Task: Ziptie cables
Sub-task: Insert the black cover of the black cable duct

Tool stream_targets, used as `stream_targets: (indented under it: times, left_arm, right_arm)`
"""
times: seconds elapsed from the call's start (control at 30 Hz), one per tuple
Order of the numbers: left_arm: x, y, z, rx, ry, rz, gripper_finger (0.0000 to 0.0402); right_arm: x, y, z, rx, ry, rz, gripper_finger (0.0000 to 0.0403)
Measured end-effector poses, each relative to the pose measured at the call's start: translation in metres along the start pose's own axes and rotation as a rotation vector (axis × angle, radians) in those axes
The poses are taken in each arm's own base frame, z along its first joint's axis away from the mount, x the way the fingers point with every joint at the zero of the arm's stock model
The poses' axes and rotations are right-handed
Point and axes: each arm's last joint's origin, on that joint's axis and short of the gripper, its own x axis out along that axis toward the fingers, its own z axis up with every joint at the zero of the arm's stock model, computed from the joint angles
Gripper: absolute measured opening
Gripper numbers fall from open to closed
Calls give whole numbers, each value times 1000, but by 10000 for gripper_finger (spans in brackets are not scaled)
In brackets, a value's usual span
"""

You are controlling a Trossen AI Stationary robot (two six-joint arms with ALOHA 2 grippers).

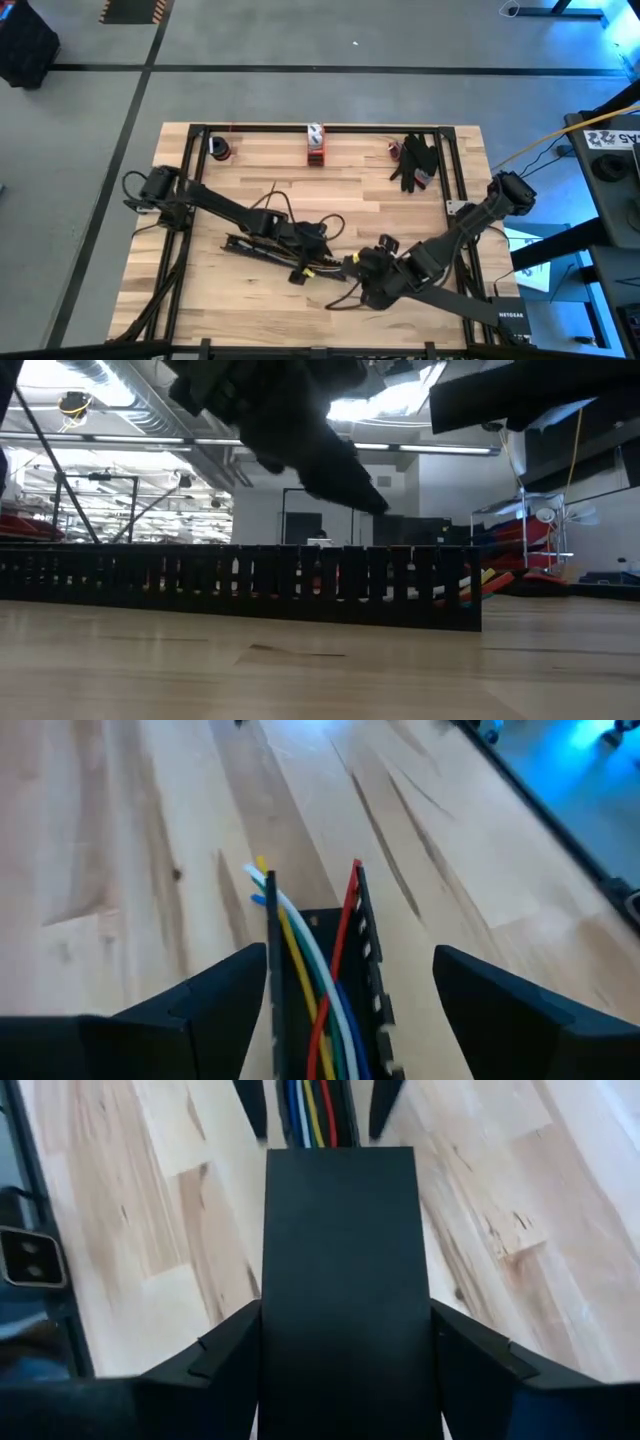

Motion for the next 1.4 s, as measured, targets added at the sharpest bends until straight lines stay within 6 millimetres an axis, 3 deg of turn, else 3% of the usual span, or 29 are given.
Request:
stream_targets:
  times: [0.17, 0.3, 0.63, 0.77, 1.0, 1.4]
  left_arm:
    - [24, -3, -8, 24, 30, 1, 282]
    - [31, -2, -10, -6, 20, 24, 281]
    - [25, 1, -8, -10, 32, 107, 280]
    - [19, 0, 1, -19, -13, 103, 280]
    - [21, -1, -3, -25, 3, 81, 280]
    - [41, -2, -19, -62, -17, 34, 280]
  right_arm:
    - [-1, 4, 1, 7, -27, 34, 229]
    - [2, 5, 1, -3, -36, 30, 229]
    - [30, 13, -4, -66, 38, -4, 229]
    - [31, 13, -4, -59, 44, 2, 229]
    - [31, 15, -3, -53, 37, 22, 229]
    - [31, 17, -2, -46, 19, 30, 230]
